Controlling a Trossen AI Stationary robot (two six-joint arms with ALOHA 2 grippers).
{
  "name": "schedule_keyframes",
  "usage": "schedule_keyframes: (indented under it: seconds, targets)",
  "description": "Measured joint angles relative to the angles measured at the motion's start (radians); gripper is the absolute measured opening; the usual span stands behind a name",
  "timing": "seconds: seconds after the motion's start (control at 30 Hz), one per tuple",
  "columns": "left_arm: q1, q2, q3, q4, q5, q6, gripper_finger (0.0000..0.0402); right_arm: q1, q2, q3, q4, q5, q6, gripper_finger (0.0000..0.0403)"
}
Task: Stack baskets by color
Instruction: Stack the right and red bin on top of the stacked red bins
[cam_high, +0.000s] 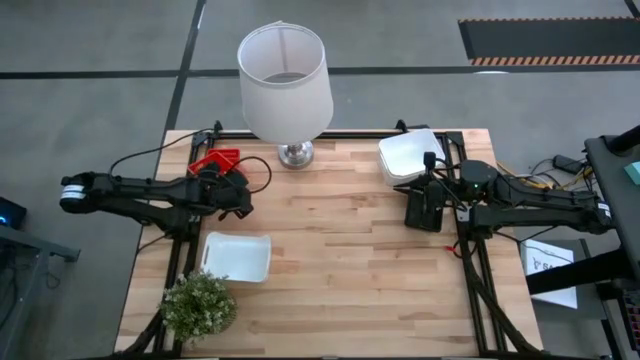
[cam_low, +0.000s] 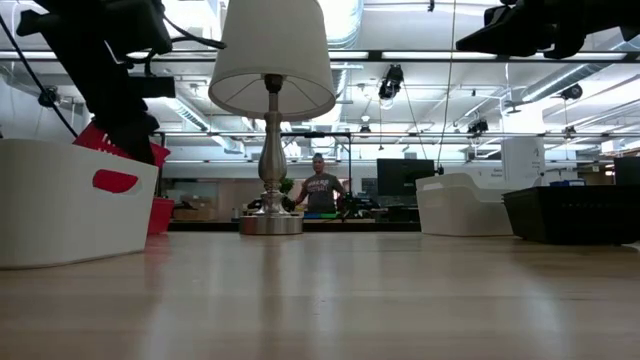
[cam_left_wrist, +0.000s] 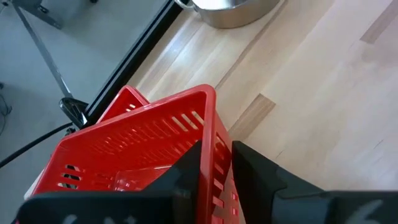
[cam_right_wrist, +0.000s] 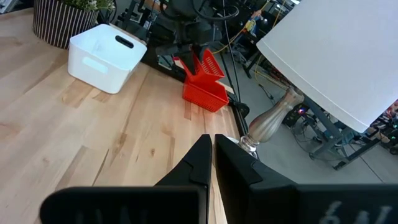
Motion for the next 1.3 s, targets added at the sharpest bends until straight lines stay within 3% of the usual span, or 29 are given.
schedule_keyframes:
  seconds: [1.3]
  targets:
    - [0.000, -0.010, 0.000, 0.004, 0.029, 0.002, 0.0060, 0.000, 0.000, 0.000, -0.003, 0.000, 0.003, 0.0012]
